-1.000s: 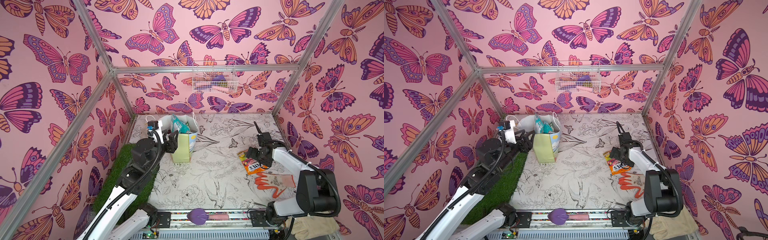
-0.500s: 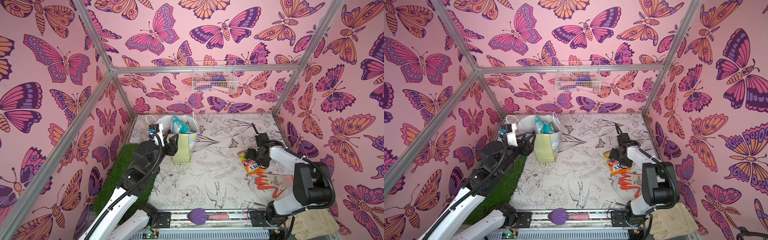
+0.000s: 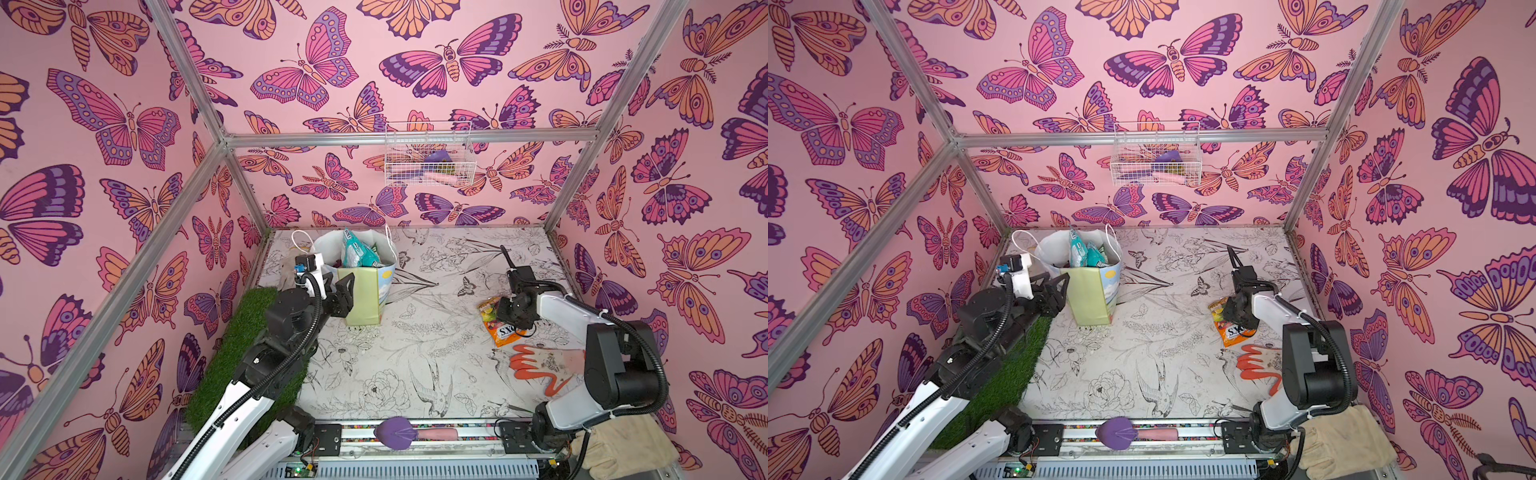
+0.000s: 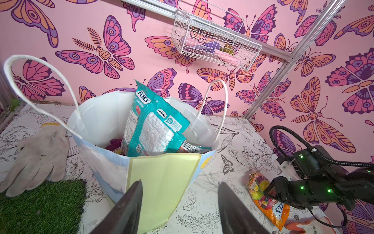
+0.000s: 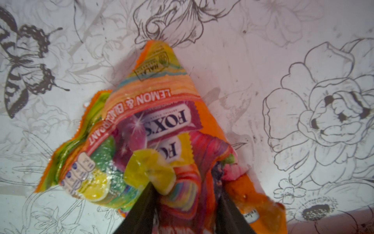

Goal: Place the snacks into the paper bag
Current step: 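Close the right gripper on the orange Fox's bag's top edge, then lift the orange Fox's bag off the table with the right gripper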

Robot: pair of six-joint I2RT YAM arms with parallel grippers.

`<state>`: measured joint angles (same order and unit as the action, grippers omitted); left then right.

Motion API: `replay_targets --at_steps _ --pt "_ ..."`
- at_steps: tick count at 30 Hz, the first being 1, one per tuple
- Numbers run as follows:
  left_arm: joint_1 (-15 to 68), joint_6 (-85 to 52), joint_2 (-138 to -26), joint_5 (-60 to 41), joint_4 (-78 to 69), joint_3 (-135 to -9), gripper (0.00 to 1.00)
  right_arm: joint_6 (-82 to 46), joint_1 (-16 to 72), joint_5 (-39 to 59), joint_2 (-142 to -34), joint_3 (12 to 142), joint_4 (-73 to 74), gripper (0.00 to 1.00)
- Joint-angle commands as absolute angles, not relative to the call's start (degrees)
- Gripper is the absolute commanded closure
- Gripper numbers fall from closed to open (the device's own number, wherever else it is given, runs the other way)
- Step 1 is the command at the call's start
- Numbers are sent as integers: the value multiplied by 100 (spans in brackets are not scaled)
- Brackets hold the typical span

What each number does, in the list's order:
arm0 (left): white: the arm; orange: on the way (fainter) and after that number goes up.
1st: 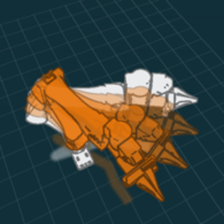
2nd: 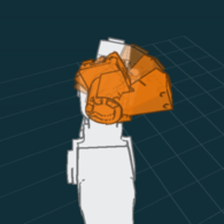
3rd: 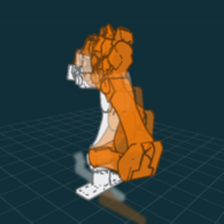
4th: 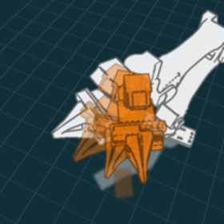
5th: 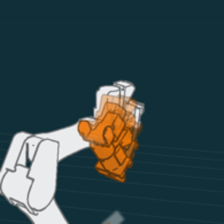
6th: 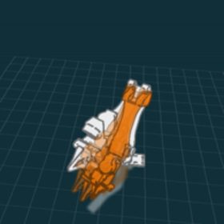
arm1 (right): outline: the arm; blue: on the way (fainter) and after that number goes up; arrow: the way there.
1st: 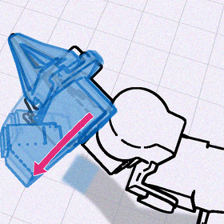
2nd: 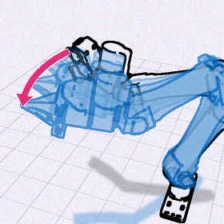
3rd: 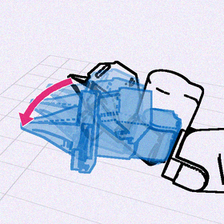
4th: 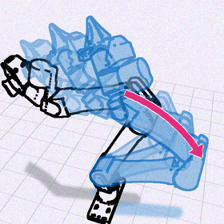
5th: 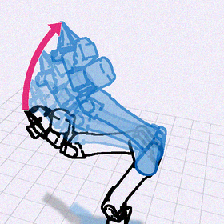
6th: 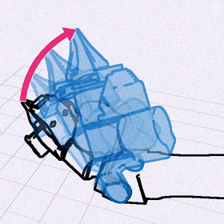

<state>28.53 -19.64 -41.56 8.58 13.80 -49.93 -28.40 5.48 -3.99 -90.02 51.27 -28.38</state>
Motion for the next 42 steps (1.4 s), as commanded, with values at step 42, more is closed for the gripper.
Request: replay_targets --at_steps 42 --pt "2884 -2057 -3731 1063 1582 -4608 39 -2839 1050 287 -7551 5359 -3273 100"
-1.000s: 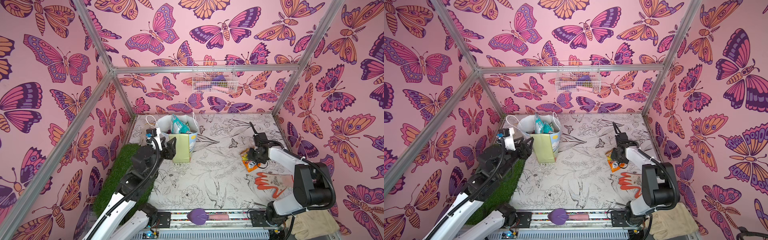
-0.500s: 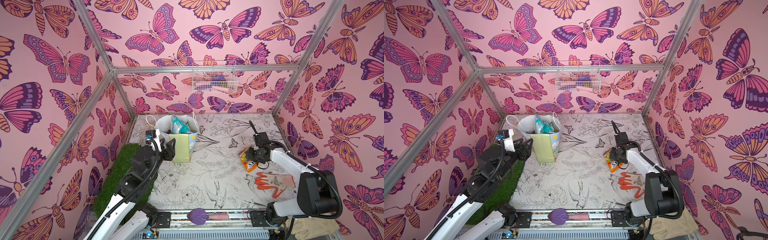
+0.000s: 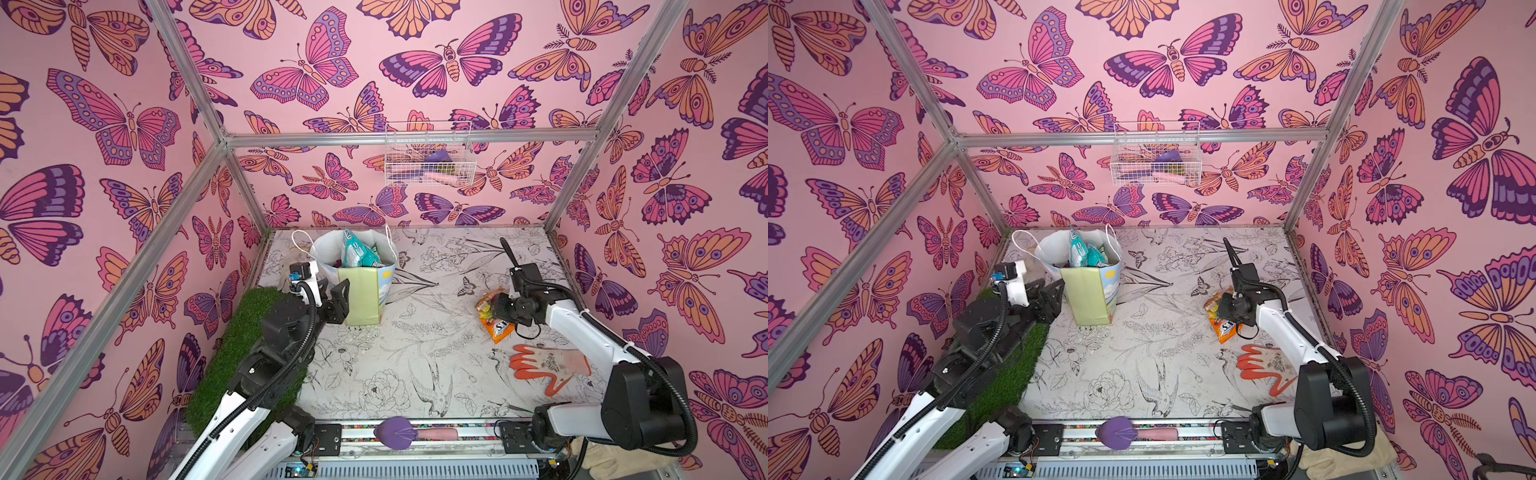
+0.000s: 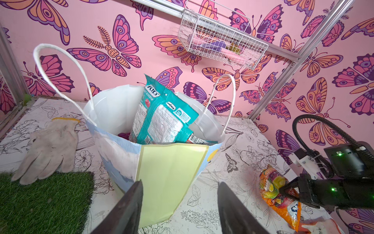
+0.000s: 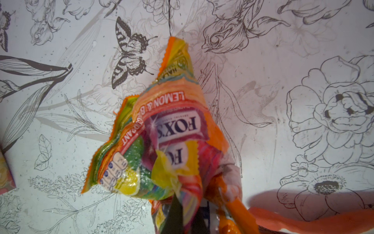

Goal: Place the snacks into the paper bag
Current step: 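Lift the orange Fox's bag off the table with the right gripper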

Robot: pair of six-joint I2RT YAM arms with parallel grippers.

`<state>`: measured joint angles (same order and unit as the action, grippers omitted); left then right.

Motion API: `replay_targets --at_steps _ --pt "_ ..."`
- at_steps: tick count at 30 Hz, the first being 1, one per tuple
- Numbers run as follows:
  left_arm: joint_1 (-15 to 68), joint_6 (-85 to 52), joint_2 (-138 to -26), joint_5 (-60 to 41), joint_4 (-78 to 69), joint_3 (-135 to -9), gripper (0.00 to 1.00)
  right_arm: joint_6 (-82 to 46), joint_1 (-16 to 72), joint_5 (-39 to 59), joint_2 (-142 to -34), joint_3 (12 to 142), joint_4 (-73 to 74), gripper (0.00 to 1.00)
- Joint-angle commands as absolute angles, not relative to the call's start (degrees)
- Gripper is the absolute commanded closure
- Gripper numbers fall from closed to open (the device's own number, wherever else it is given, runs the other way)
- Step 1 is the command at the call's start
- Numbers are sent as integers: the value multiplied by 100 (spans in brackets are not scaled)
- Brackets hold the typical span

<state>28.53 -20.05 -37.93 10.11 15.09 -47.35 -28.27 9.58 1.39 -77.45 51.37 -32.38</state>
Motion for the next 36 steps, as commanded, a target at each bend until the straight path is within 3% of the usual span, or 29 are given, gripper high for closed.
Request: replay_targets --at_steps 1,36 --pt "2883 -2067 -3726 1063 1580 -4597 40 -2837 1079 290 -7518 5383 -3279 100" --pt "2884 -2399 -3002 1195 1992 -3962 39 -2775 1887 616 -6746 6491 -3248 100"
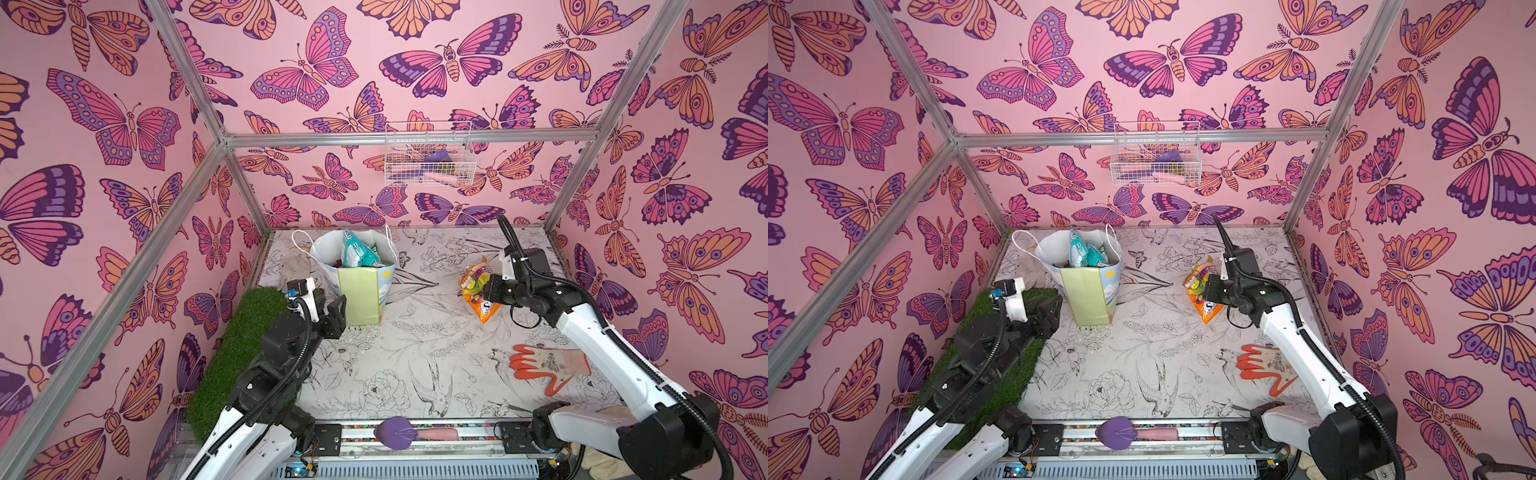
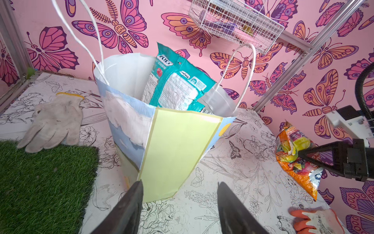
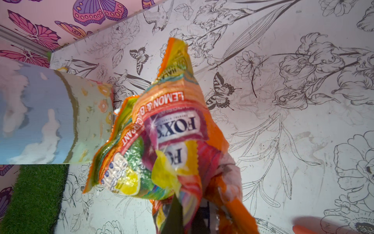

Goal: Place the snacks into the paper bag
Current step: 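Lift the orange Fox's bag off the table with the right gripper, then carry the orange bag with the right gripper toward the paper bag opening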

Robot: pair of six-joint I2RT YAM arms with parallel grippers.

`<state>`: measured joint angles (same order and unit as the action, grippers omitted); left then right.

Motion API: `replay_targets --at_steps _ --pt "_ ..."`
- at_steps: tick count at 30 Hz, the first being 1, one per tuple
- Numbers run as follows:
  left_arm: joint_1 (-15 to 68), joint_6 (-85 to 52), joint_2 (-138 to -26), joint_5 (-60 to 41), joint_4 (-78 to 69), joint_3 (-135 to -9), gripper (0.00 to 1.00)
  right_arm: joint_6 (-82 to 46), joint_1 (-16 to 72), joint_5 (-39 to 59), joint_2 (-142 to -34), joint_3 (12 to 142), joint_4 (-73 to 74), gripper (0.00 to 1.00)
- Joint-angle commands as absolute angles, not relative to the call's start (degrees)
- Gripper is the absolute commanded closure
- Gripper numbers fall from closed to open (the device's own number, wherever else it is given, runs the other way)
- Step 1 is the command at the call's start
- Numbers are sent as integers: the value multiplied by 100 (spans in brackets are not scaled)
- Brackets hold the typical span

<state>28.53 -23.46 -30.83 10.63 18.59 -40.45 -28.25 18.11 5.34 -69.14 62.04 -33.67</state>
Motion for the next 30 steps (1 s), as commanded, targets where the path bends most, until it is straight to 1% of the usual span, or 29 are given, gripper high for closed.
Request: replay_targets --at_steps 1,5,15,21,30 --pt "2883 -2399 -2997 1195 2022 -3963 38 -2772 1903 637 -6736 6525 -3235 100" --pt "2883 -2373 -3015 1247 2137 -4029 36 -2764 1975 696 -6732 6653 -3226 100" --pt "2883 -2337 -3096 1266 2206 -4144 35 -2752 2231 672 -6742 6993 -3192 100" --pt "2850 -2439 -3085 1269 2241 -4021 34 -2642 2482 539 -6899 7502 -3278 100" --pt "2752 -2662 -3213 942 2281 -3896 34 -2437 2986 248 -7151 8267 -3247 100"
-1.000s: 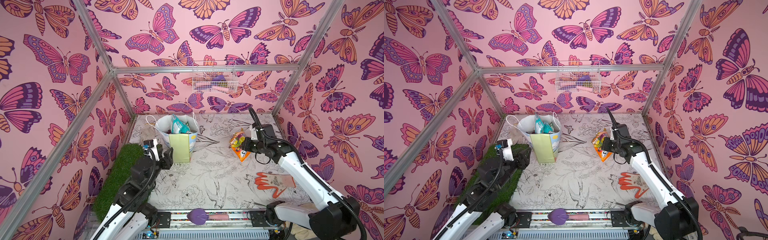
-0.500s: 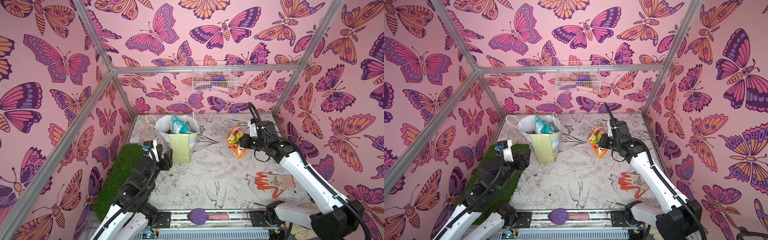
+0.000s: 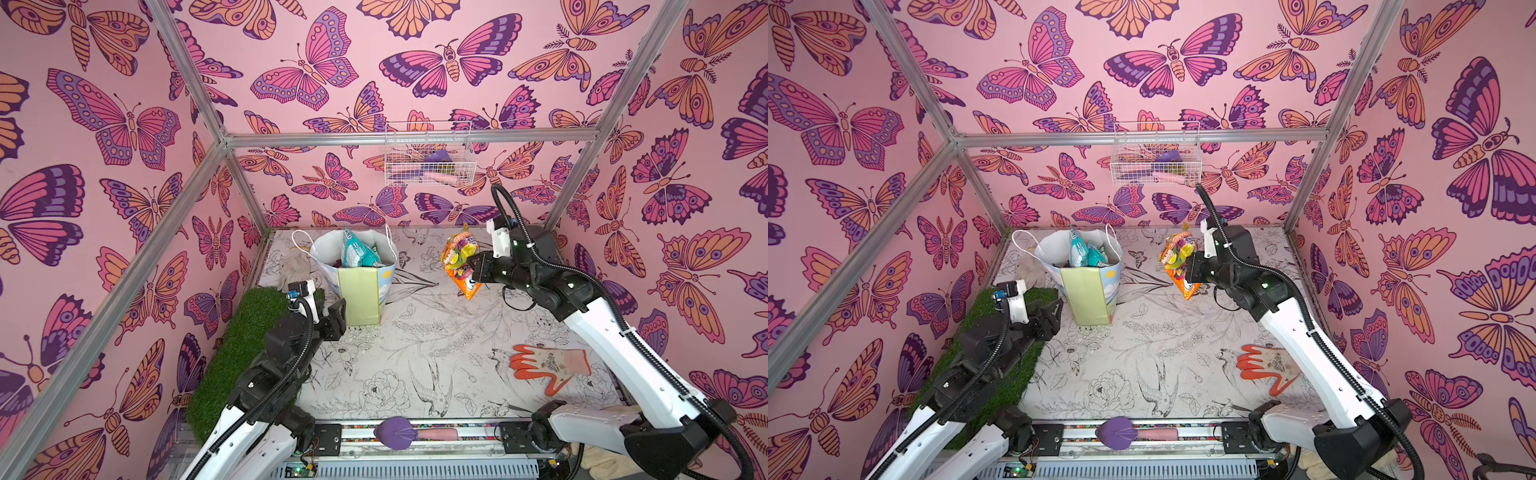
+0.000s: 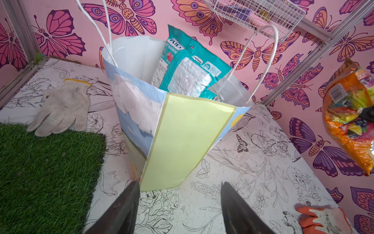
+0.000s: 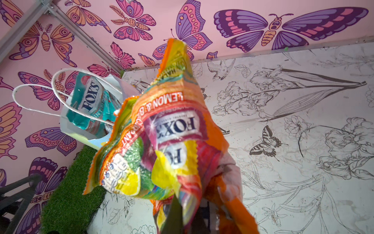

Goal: Place the snacks into the paper bag
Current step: 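Carry the orange bag with the right gripper toward the paper bag opening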

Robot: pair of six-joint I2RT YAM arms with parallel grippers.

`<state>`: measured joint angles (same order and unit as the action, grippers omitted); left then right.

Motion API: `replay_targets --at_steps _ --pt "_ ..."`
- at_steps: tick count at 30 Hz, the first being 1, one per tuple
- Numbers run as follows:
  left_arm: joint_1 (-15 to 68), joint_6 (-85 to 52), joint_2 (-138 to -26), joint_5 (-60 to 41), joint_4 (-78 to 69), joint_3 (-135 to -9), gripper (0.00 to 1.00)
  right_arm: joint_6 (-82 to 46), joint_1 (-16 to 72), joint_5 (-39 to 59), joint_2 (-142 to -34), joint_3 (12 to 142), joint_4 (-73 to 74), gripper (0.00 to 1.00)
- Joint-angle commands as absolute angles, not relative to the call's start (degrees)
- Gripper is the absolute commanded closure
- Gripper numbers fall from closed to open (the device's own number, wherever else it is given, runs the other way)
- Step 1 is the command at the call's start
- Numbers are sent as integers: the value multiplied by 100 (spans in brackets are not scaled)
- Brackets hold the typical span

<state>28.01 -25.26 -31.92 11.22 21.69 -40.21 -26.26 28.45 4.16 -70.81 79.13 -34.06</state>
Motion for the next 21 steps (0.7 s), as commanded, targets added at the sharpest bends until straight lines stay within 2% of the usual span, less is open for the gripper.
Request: replay_targets --at_steps 1,21 --pt "2743 -2684 -3225 878 2282 -3876 34 -2405 3050 196 -7203 8388 -3276 100" --pt "2707 -2834 -3068 572 2427 -3536 35 -1900 3975 -421 -8056 9847 -3552 100"
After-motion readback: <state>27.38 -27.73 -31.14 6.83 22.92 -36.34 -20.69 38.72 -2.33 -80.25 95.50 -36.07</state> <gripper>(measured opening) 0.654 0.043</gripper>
